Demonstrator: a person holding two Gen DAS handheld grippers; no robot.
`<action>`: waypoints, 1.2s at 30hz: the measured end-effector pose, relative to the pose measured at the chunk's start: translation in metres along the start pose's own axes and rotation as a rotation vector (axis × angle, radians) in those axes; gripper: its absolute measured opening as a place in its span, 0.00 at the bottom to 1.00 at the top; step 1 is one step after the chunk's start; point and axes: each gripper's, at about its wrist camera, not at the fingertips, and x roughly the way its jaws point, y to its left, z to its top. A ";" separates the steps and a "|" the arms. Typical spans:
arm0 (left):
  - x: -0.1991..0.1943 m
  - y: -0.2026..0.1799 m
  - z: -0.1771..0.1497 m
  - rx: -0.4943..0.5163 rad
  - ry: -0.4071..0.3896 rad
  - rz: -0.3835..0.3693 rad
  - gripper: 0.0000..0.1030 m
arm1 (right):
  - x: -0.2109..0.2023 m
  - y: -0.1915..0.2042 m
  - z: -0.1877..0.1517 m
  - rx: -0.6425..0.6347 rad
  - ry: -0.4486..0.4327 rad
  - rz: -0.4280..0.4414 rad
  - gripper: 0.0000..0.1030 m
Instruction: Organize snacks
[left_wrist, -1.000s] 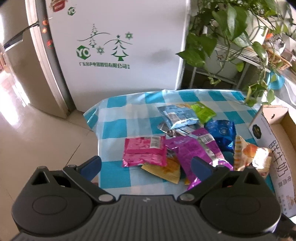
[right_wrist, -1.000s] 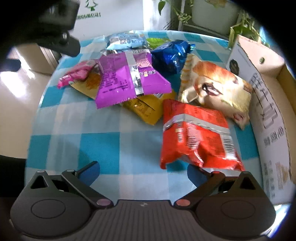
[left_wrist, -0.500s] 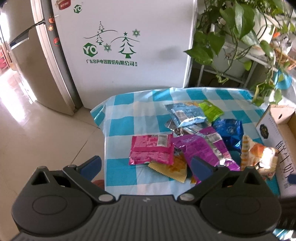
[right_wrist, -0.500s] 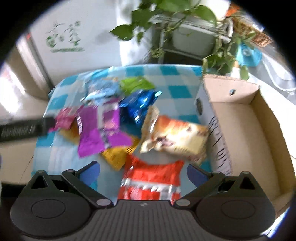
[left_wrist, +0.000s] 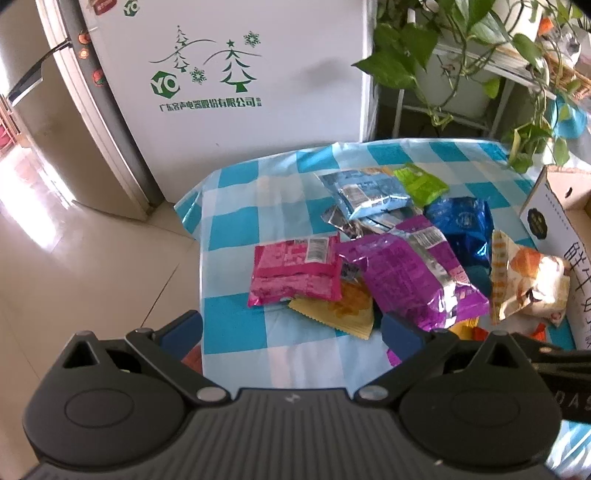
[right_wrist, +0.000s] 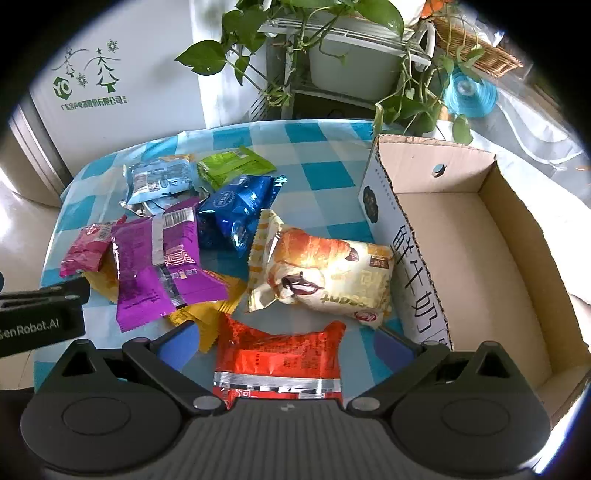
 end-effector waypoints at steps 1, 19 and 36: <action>0.000 0.000 0.000 0.002 0.001 0.003 0.99 | 0.000 0.000 0.001 0.004 0.000 0.002 1.00; 0.001 -0.008 -0.003 0.037 0.002 -0.004 0.99 | 0.005 -0.002 -0.002 0.030 -0.027 0.009 1.00; -0.003 -0.014 -0.003 0.049 -0.017 0.027 0.99 | 0.004 -0.003 -0.003 0.030 -0.049 -0.011 1.00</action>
